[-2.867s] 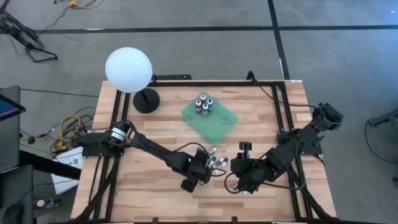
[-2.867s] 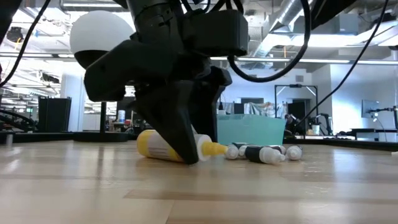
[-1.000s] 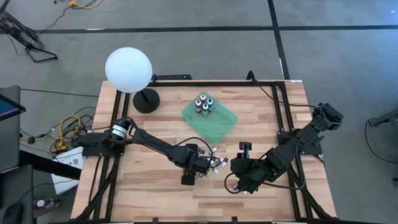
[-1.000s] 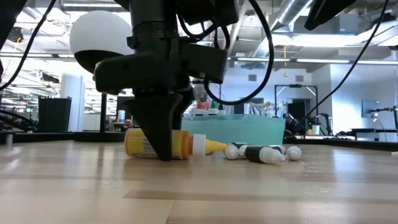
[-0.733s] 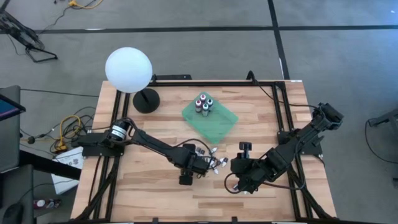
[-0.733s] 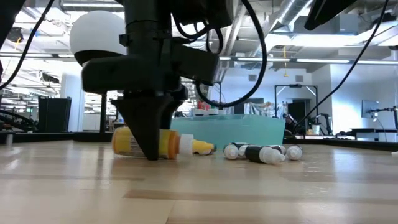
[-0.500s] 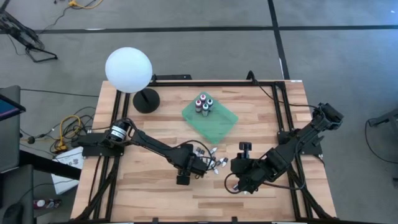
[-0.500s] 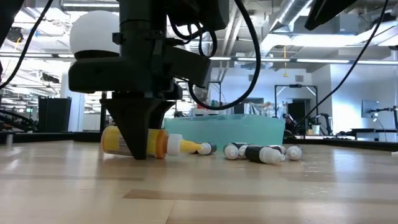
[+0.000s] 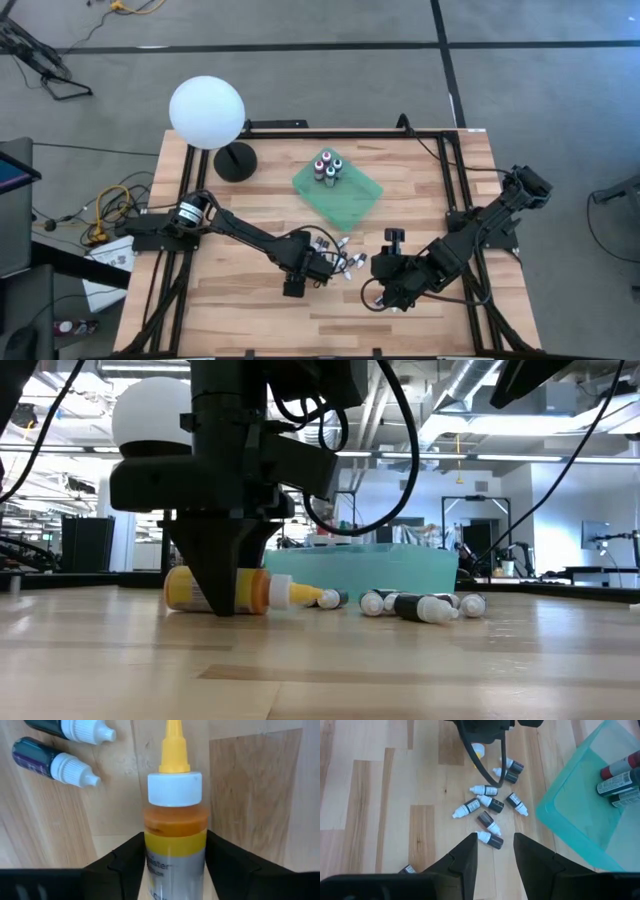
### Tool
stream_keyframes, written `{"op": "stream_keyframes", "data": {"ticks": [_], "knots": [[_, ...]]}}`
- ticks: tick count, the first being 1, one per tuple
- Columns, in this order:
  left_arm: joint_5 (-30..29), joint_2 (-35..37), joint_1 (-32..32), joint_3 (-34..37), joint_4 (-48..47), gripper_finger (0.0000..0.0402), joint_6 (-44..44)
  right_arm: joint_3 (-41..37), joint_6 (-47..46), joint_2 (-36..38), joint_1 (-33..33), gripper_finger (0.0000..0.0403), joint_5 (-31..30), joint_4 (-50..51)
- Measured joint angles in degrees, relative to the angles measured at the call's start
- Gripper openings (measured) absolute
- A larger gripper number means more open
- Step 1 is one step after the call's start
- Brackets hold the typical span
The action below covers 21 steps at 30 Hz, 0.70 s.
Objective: Pick & Place food coloring
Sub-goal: Put the large yellow food coloring bottle into the green bin
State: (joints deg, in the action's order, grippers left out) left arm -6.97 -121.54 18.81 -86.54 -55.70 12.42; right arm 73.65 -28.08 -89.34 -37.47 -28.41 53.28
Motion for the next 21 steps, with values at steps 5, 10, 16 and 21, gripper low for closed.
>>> {"op": "stream_keyframes", "data": {"ticks": [5,10,16,21], "knots": [[-0.95,0.46,0.02,0.07,0.11,0.0225,-0.27,0.0,0.0,0.0,0.0,0.0118,-0.01,-0.08],[-0.4,2.92,0.12,0.57,-1.59,0.0236,-0.9,0.0,0.02,0.0,0.0,0.0118,-0.03,-0.24],[-1.87,6.45,0.0,0.24,2.79,0.0236,-2.92,0.0,0.02,0.0,0.0,0.0118,-0.06,-0.66],[0.39,6.44,0.07,0.14,10.62,0.0236,-7.73,0.0,0.01,0.0,0.0,0.0118,-0.06,-0.66]]}}
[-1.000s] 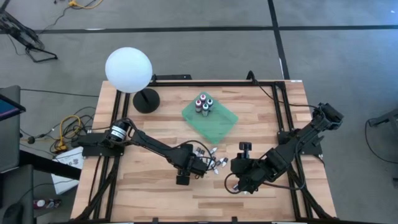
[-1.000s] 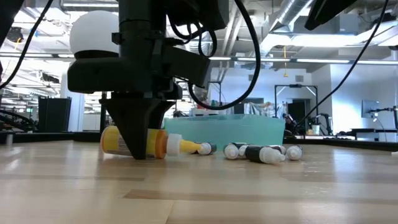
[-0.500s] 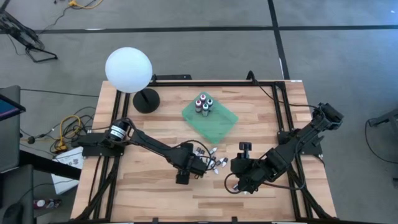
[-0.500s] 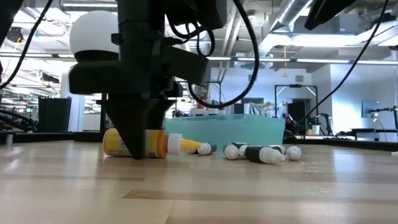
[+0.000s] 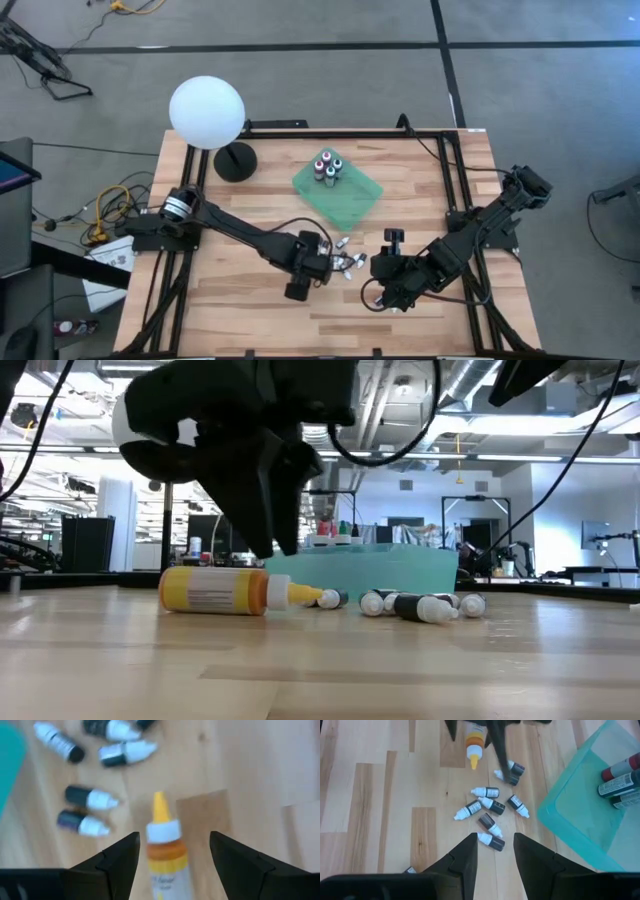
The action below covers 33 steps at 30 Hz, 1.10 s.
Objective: Pick & Place food coloring
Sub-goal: Put the large yellow food coloring bottle into the green bin
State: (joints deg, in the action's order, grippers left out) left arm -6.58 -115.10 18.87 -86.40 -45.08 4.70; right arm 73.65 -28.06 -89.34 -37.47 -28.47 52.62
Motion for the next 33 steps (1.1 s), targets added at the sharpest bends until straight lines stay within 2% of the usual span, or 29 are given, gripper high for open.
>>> {"op": "stream_keyframes", "data": {"ticks": [8,11,24,33], "knots": [[0.92,-1.08,-1.22,-0.08,4.18,0.0236,-2.78,0.0,0.03,0.0,0.06,0.0118,0.02,-0.45],[3.4,-2.49,-2.08,-0.13,5.89,0.0236,-3.66,0.0,0.03,0.0,0.11,0.0118,0.02,-0.52],[6.37,-4.07,-3.71,0.27,5.16,0.0236,-3.46,0.0,0.66,0.0,0.11,0.0118,0.02,-0.83],[6.34,-4.18,-4.24,1.08,3.9,0.0236,-2.04,0.0,0.64,0.0,0.11,0.0118,0.02,-0.9]]}}
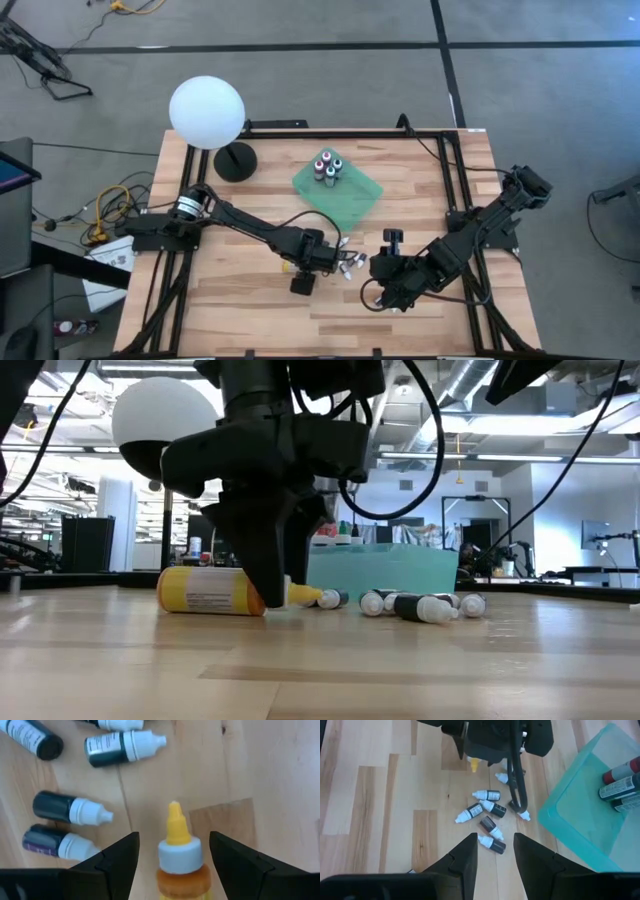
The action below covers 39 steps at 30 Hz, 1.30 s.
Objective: Pick & Place food coloring
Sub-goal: Put the large yellow food coloring bottle into the green bin
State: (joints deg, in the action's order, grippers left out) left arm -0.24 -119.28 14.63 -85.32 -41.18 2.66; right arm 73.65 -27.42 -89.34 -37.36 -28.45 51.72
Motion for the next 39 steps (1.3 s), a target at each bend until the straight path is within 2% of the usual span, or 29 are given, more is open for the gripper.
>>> {"op": "stream_keyframes", "data": {"ticks": [13,28,39], "knots": [[-0.47,0.0,-0.76,0.02,-6.68,0.0235,3.13,0.0,-0.01,0.0,0.0,0.0118,-0.02,-0.24],[0.86,0.0,-0.85,0.02,-2.15,0.0234,1.51,0.0,-0.02,0.0,0.0,0.0118,-0.02,-0.39],[0.92,0.02,-0.87,0.02,-1.36,0.0155,1.49,0.0,-0.02,0.0,0.0,0.0118,-0.02,-0.37]]}}
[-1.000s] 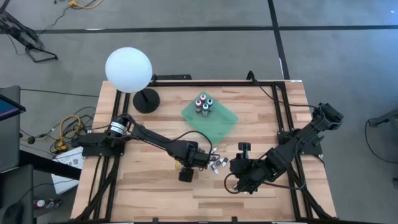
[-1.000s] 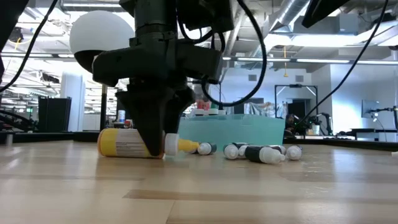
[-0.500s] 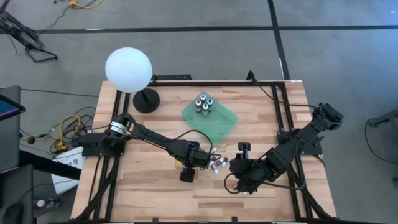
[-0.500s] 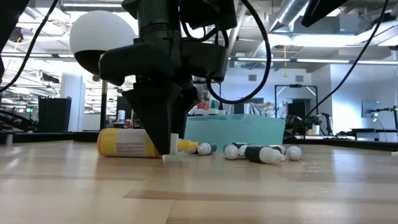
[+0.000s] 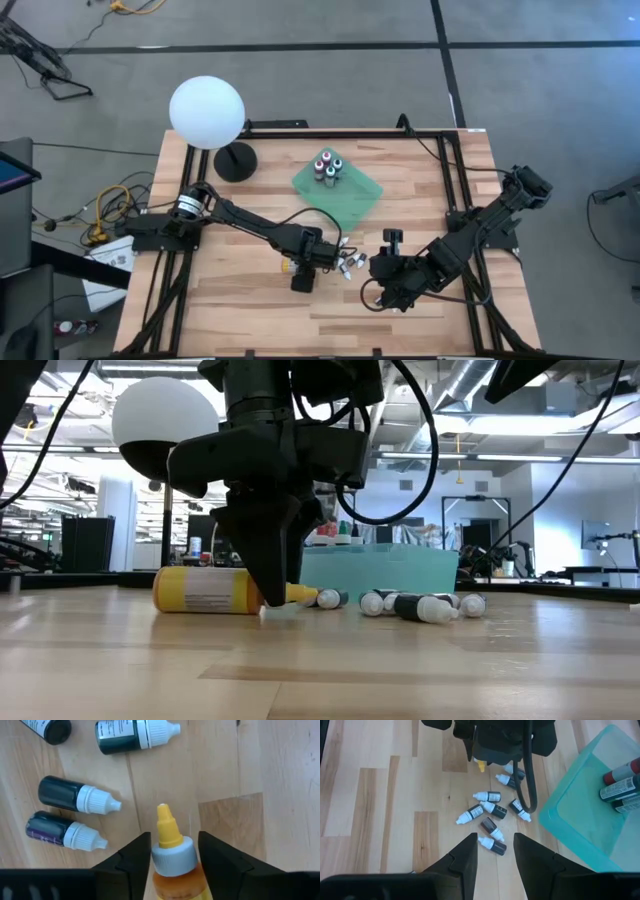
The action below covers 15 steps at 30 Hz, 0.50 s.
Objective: Pick & Place food coloring
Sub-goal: Put the large yellow food coloring bottle into the green bin
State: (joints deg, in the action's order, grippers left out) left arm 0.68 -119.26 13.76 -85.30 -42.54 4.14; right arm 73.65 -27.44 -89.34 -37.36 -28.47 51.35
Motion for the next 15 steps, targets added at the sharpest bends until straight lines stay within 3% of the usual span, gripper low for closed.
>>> {"op": "stream_keyframes", "data": {"ticks": [7,15], "knots": [[0.05,0.04,0.0,0.0,-1.51,0.0125,0.02,0.0,0.0,0.0,0.01,0.0118,0.0,0.0],[0.05,0.07,0.0,0.0,-6.69,0.0126,2.29,0.0,0.44,0.0,0.0,0.0118,-0.01,0.0]]}}
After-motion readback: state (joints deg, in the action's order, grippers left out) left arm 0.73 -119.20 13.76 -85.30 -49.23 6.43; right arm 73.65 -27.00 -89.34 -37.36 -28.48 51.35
